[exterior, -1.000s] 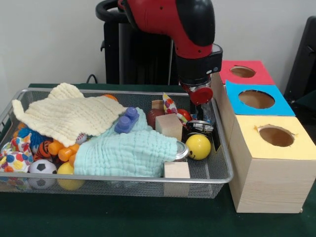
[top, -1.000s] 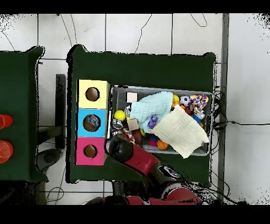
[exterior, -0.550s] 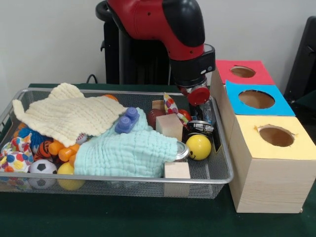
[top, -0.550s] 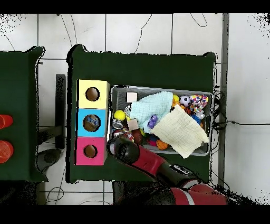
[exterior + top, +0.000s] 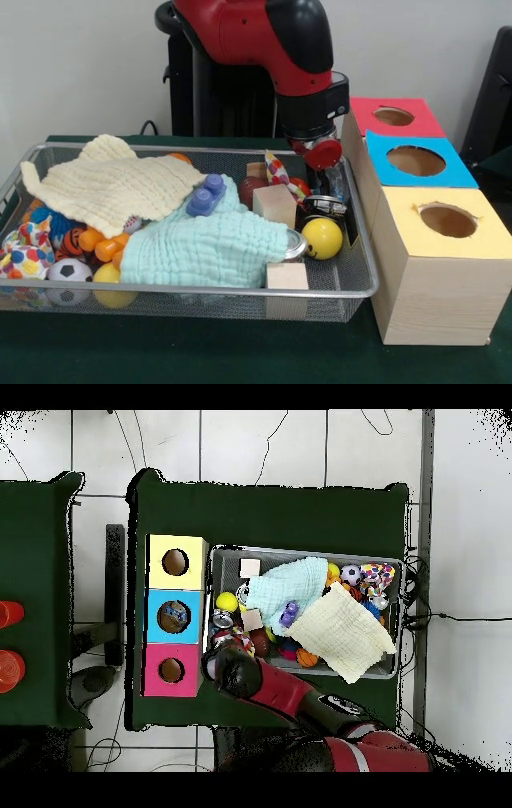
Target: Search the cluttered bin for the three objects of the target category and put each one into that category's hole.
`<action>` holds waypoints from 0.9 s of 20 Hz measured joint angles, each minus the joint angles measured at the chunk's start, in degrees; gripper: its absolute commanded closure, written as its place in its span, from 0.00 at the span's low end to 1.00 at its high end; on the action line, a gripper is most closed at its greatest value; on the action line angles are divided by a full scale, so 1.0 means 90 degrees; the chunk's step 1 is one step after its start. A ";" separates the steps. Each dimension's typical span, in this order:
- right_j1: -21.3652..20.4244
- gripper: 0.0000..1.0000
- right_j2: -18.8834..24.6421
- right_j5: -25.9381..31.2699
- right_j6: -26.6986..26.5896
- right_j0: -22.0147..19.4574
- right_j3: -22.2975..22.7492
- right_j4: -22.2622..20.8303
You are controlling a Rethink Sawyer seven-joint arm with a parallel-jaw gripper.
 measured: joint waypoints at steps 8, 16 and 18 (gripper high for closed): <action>0.0034 1.00 -0.0022 -0.0301 0.0000 0.0016 0.0015 -0.0284; 0.0210 1.00 0.0011 -0.0852 0.0000 -0.0014 0.0009 -0.0565; 0.0302 1.00 0.0031 -0.1019 0.0001 -0.0029 0.0005 -0.0594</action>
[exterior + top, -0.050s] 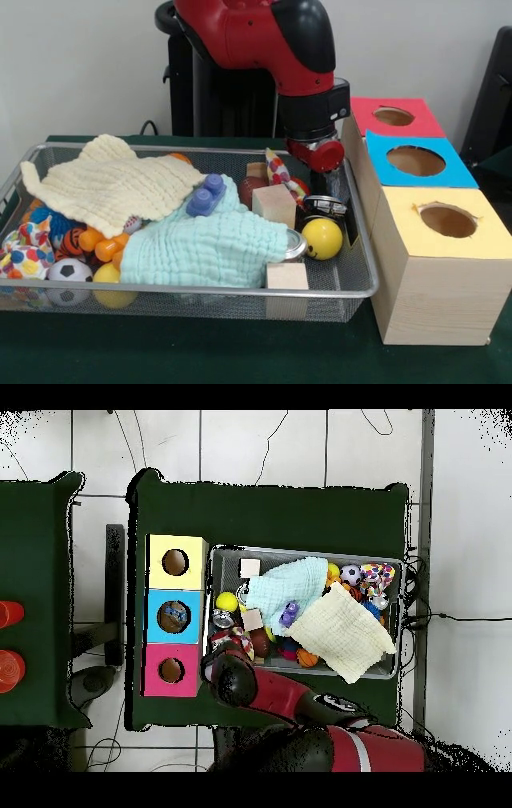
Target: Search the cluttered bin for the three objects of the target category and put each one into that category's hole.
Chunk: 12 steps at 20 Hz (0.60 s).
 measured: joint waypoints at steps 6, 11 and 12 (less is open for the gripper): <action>0.0179 1.00 0.0068 -0.0483 0.0001 -0.0098 -0.0006 -0.0085; 0.0292 1.00 0.0086 -0.0849 0.0001 -0.0128 -0.0011 -0.0188; 0.0327 1.00 0.0096 -0.0948 0.0001 -0.0143 -0.0013 -0.0220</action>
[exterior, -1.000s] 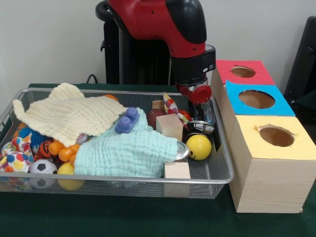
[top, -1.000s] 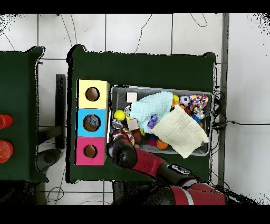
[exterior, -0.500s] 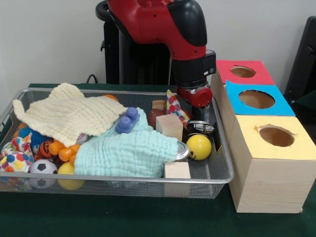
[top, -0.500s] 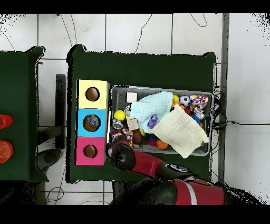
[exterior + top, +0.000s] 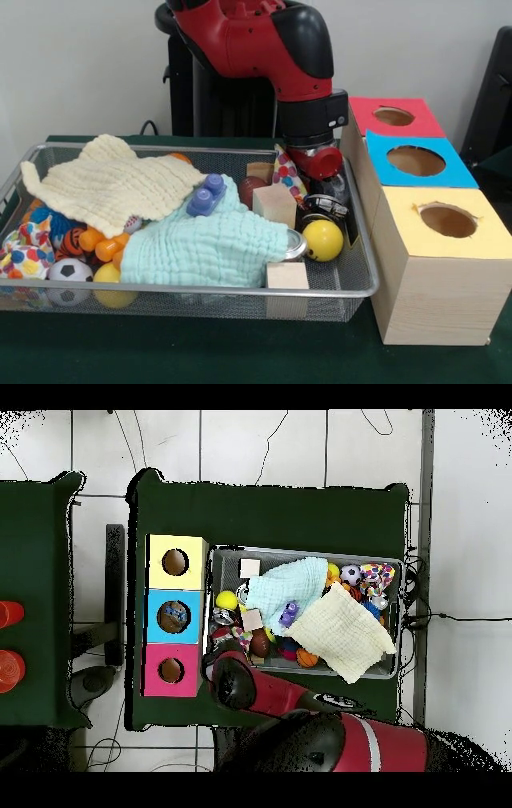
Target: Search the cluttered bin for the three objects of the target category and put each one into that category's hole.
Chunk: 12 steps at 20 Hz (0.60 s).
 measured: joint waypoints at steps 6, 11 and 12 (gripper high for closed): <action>0.0190 1.00 0.0130 -0.0282 0.0000 -0.0169 -0.0016 -0.0058; 0.0283 1.00 0.0274 -0.0290 0.0000 -0.0372 -0.0005 -0.0119; 0.0293 1.00 0.0291 -0.0290 0.0000 -0.0399 -0.0003 -0.0135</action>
